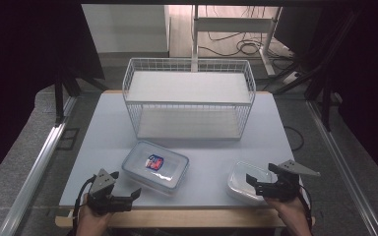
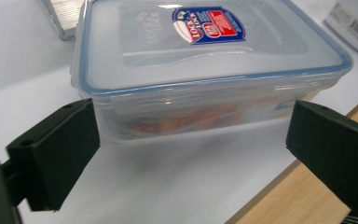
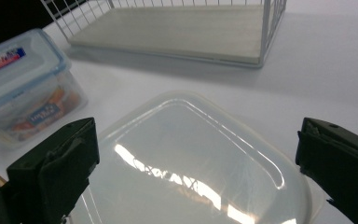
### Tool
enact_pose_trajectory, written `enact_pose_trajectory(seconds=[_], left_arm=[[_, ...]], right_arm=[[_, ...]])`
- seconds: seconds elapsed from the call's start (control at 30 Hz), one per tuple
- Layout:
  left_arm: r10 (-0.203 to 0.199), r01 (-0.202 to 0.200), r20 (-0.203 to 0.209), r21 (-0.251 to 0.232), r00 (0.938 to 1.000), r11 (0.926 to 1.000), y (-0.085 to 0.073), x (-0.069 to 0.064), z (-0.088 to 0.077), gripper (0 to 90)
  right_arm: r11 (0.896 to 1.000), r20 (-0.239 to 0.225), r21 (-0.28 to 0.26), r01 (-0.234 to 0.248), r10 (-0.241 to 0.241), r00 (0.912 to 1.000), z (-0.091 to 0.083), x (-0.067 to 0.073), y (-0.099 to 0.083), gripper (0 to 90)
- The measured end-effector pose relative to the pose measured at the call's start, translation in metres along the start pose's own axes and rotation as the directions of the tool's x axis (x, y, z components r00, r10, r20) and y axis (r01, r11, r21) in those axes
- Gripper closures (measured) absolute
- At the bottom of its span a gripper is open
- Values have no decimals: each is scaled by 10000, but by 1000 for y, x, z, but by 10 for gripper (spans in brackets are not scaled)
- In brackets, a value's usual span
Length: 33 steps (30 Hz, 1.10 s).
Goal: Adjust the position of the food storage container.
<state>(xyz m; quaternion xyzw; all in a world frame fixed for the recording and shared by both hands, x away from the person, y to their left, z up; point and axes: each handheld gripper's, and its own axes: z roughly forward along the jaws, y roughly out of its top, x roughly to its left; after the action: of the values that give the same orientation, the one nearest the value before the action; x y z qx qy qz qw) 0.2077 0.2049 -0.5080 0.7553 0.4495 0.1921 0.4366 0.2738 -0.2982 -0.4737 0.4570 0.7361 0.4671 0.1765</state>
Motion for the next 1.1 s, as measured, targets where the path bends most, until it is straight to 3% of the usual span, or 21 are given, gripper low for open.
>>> enact_pose_trajectory(seconds=[0.07,0.17,0.3,0.47,0.5,0.53,0.57,0.6,0.7,0.73,0.77,0.83,0.9,0.93,0.97,1.1], left_arm=[[108,-107,116,-67,9999,9999,-1,1,2,41],[378,-376,-147,112,9992,9992,-4,2,6,36],[149,-148,-82,123,9999,9998,-5,4,9,32],[278,-278,-94,22,9996,9996,-5,3,9,31],[281,-281,-88,0,9996,9996,-6,3,9,30],[263,-263,-56,0,9996,9997,-6,4,9,30],[243,-243,-23,17,9997,9997,-6,4,9,30],[243,-243,-23,17,9997,9997,-6,4,9,30],[290,-290,-56,2,9996,9996,-6,3,9,30],[306,-306,-68,-19,9995,9995,-6,3,9,31],[306,-306,-68,-19,9995,9995,-6,3,9,31],[282,-282,-49,-15,9996,9996,-6,4,9,32],[275,-275,-40,-20,9996,9996,-6,4,9,32],[268,-268,-25,-27,9996,9996,-6,4,9,34],[267,-267,-9,-27,9996,9996,-6,4,9,34],[328,-328,-28,21,9995,9995,-6,3,9,34]], right_arm=[[9999,84,103,85,-86,9999,1,1,0,38],[9993,30,363,111,-112,9999,2,1,0,40],[9986,51,526,49,-52,10000,4,1,-1,61],[9983,183,583,48,-59,9998,3,2,1,121],[9981,139,610,39,-47,9999,3,1,1,188],[9981,139,610,39,-47,9999,3,1,1,188],[9974,14,688,231,-232,9997,2,2,2,273],[9974,14,688,231,-232,9997,2,2,2,273],[9928,-90,795,891,-887,9960,0,7,4,401],[9907,-324,757,1134,-1112,9933,-3,12,7,480],[9907,-324,757,1134,-1112,9933,-3,12,7,480],[9852,-677,842,1495,-1440,9873,-6,20,9,592],[9825,-855,886,1641,-1567,9839,-7,22,10,628],[9752,-1375,952,1995,-1856,9730,-8,27,10,707],[9752,-1375,952,1995,-1856,9730,-8,27,10,707],[9593,-2004,1115,2595,-2341,9513,-6,41,10,790]])
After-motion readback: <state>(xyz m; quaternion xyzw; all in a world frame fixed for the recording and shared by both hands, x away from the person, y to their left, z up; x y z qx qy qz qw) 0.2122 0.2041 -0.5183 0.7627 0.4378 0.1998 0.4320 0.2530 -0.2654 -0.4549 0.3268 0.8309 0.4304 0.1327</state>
